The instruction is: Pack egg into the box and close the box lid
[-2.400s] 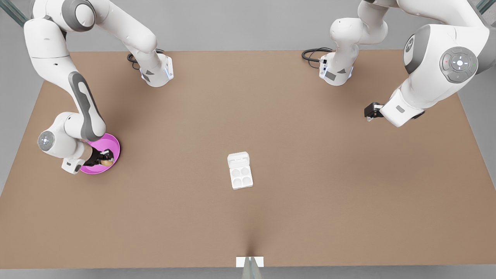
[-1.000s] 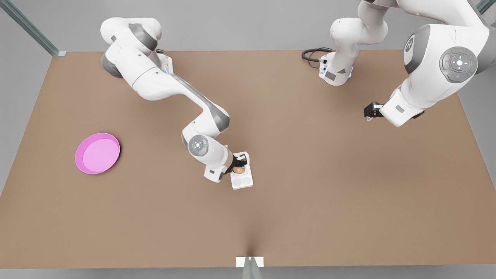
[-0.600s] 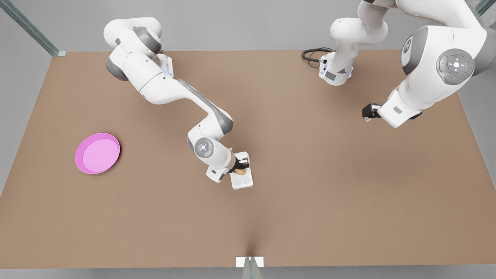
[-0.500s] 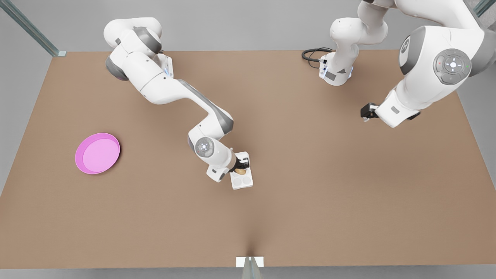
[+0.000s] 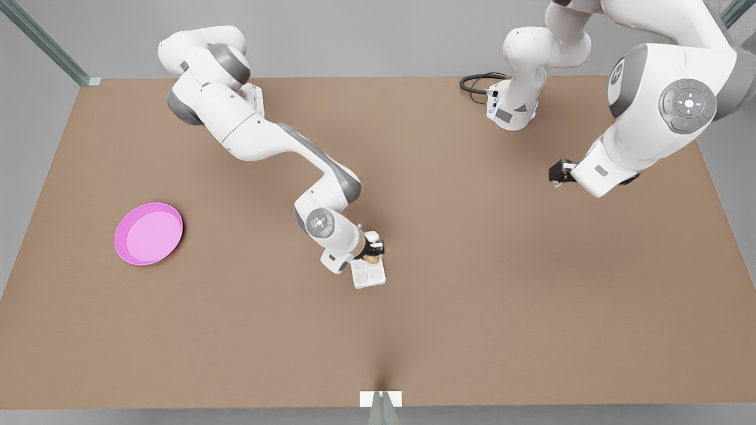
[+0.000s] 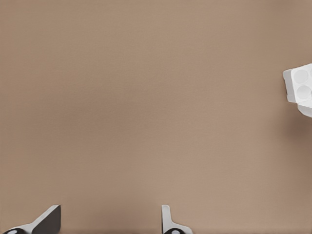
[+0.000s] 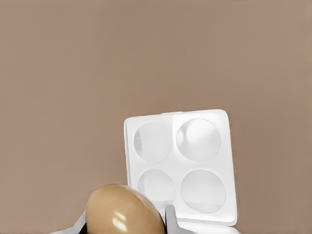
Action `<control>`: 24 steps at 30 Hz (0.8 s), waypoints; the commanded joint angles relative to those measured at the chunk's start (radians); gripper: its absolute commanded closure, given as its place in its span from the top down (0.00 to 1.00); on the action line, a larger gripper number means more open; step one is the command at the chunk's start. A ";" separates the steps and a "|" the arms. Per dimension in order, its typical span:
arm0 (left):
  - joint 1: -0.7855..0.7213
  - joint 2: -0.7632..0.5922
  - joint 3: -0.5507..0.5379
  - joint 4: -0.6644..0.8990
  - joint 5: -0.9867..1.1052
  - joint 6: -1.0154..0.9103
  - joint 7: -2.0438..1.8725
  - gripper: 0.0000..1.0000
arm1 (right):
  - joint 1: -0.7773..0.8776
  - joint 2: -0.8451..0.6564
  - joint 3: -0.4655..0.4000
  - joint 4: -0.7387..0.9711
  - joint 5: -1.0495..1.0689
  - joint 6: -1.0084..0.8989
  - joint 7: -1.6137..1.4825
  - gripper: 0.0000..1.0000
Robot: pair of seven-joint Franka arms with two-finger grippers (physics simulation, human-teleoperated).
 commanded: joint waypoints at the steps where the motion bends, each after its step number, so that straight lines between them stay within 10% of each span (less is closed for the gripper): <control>1: -0.001 -0.001 -0.001 0.001 0.000 0.007 -0.004 1.00 | -0.006 -0.002 -0.002 -0.005 -0.013 0.000 0.087 0.52; 3: -0.001 0.001 -0.001 0.001 0.000 0.009 -0.004 1.00 | -0.004 -0.002 -0.002 -0.005 -0.013 0.000 0.090 0.52; 9: -0.003 -0.001 -0.002 0.001 0.001 0.007 -0.004 1.00 | -0.003 -0.001 -0.002 -0.008 -0.011 0.001 0.091 0.97; 15: -0.003 0.018 -0.002 0.000 0.001 0.009 -0.004 1.00 | -0.006 -0.039 0.010 0.060 -0.008 0.000 0.105 1.00; 17: -0.003 0.074 -0.134 0.001 0.001 -0.010 -0.219 1.00 | -0.039 -0.203 0.012 0.073 -0.008 -0.009 0.098 1.00; 20: -0.004 0.171 -0.398 0.001 -0.115 -0.016 -0.898 1.00 | -0.203 -0.508 0.010 0.071 -0.004 -0.512 -0.128 1.00; 23: -0.187 0.373 -0.452 0.011 -0.161 0.409 -1.700 1.00 | -0.326 -0.682 -0.276 -0.160 0.004 -0.730 -0.470 1.00; 24: -0.245 0.416 -0.450 0.011 -0.158 0.507 -1.755 0.58 | -0.380 -0.680 -0.276 -0.174 0.024 -0.741 -0.469 1.00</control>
